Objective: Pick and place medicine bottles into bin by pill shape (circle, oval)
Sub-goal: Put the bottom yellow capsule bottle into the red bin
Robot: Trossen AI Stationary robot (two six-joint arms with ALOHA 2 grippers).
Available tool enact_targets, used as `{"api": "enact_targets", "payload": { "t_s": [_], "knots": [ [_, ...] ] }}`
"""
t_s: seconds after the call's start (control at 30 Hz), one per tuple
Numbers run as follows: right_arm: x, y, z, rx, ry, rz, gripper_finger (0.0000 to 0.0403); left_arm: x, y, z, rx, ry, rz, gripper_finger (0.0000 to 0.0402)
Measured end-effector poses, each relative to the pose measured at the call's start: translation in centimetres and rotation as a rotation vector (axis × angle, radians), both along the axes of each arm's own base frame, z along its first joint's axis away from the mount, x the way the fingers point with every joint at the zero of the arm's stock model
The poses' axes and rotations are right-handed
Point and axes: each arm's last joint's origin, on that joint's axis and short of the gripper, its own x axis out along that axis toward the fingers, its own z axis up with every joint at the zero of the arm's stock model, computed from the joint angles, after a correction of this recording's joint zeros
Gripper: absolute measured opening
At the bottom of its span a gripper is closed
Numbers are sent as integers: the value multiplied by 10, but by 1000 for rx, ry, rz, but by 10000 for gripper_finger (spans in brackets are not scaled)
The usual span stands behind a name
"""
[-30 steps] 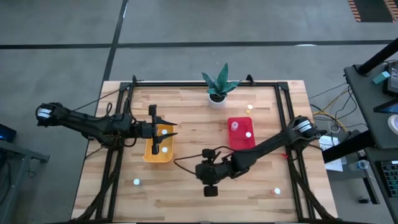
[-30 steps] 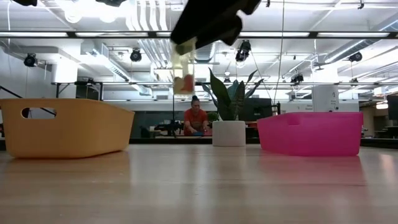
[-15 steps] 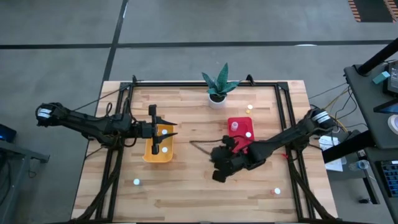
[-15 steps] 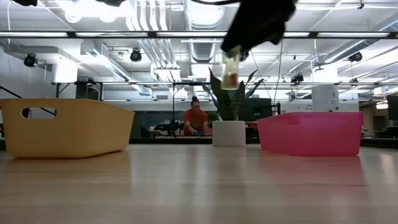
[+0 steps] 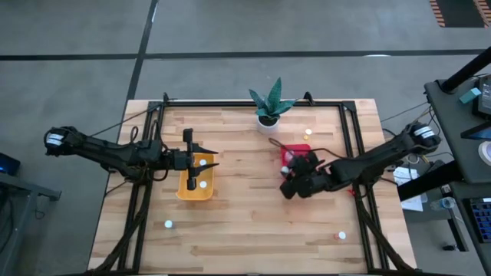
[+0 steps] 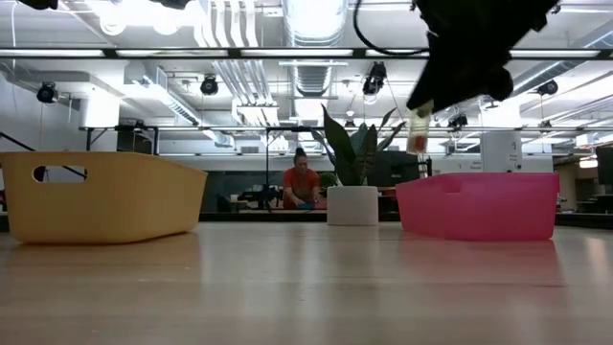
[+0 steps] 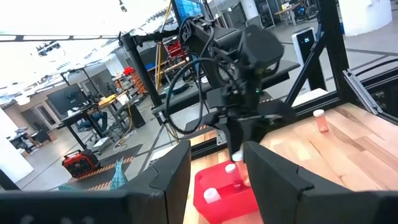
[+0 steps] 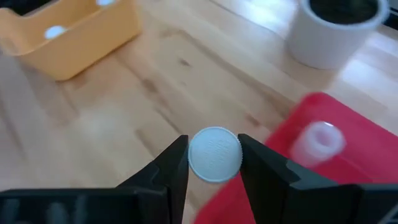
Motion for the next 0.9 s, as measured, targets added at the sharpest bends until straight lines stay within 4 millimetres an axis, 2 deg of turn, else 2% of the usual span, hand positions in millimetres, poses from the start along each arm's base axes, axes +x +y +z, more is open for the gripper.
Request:
{"api": "enact_targets", "payload": {
  "t_s": [0.23,0.6,0.9],
  "knots": [
    [-17,-17,-12,10,17,-60,119,0,0,0,0,1,0,138],
    [-20,-37,-19,-6,85,-138,120,0,0,0,0,0,1,138],
    [-18,-39,-30,-9,126,-150,120,0,0,-1,0,1,1,138]
  ]
}}
